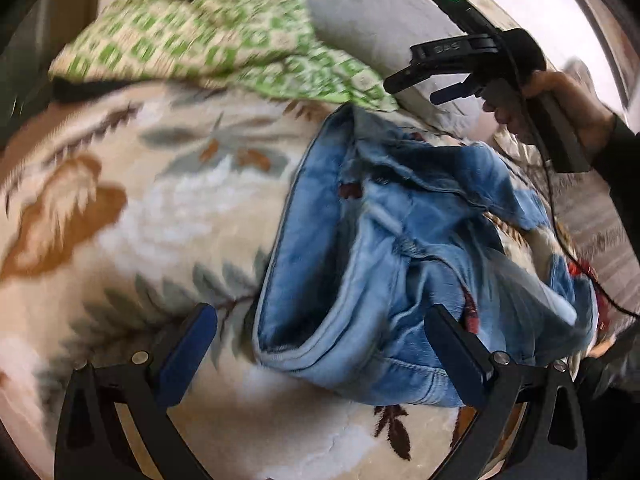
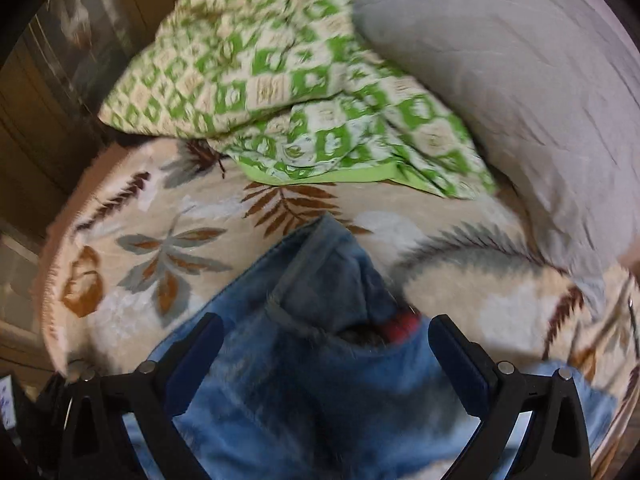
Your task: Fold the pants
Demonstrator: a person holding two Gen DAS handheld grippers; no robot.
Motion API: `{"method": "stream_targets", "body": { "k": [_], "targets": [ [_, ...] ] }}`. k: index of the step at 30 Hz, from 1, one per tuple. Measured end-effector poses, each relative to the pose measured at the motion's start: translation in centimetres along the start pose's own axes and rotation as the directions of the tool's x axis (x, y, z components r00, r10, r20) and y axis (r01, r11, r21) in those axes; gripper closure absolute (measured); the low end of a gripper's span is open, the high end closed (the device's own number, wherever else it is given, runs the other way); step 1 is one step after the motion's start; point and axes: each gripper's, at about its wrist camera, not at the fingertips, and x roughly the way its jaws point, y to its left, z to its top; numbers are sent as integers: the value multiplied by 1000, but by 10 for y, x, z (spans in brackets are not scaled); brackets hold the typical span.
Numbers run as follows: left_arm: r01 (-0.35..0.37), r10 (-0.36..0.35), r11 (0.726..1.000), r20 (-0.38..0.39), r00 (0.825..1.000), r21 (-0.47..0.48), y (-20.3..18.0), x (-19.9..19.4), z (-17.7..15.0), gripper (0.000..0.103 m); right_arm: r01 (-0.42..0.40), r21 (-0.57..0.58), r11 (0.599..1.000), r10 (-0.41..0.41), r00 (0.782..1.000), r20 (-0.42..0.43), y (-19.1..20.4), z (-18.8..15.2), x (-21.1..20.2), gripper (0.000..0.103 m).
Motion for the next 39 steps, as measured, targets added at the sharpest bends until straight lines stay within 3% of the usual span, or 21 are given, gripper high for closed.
{"method": "stream_targets", "body": {
  "k": [6, 7, 8, 9, 10, 12, 14, 18, 21, 26, 30, 34, 39],
  "targets": [
    [19, -19, 1000, 14, 1000, -21, 1, 6, -9, 0, 126, -37, 991, -129, 988, -84, 5, 19, 56, 0],
    [24, -23, 999, 20, 1000, -27, 3, 6, -8, 5, 163, -44, 986, -167, 981, -102, 3, 20, 67, 0],
    [26, -25, 999, 28, 999, -34, 3, 5, -8, 17, 183, -50, 982, -188, 976, -110, 3, 21, 73, 2],
    [32, -31, 999, 30, 999, -37, 5, 5, -7, 61, 197, -72, 978, -204, 973, -106, 4, 19, 79, 33],
    [56, -56, 997, 8, 998, -46, 8, 9, -6, 70, 172, -87, 981, -182, 976, -123, 4, 17, 85, 86],
    [80, -80, 996, 1, 997, -45, 8, 8, -6, 82, 175, -110, 978, -187, 976, -109, 8, 12, 86, 86],
    [77, -77, 997, 19, 997, -9, 1, 2, -7, 86, 202, -177, 963, -220, 972, -87, 15, 7, 82, 88],
    [72, -73, 997, 58, 996, 26, -6, -11, -6, 88, 211, -178, 961, -218, 976, -22, 15, 8, 56, 92],
    [77, -84, 995, 116, 990, 57, -13, -30, -2, 88, 211, -191, 959, -201, 977, 72, 22, 19, 20, 92],
    [10, -26, 998, 270, 963, 59, -14, -72, 9, 89, 222, -213, 951, -174, 959, 226, 58, 49, -30, 92],
    [-37, 51, 998, 359, 932, -45, 20, -108, 13, 89, 198, -242, 950, -114, 941, 318, 103, 73, -50, 92],
    [-110, 152, 984, 329, 932, -141, 63, -117, 7, 89, 127, -253, 959, -42, 947, 317, 150, 97, -39, 92],
    [-175, 209, 968, 185, 960, -181, 95, -92, -6, 89, 115, -277, 954, -58, 977, 207, 200, 102, 25, 92]
  ]
}}
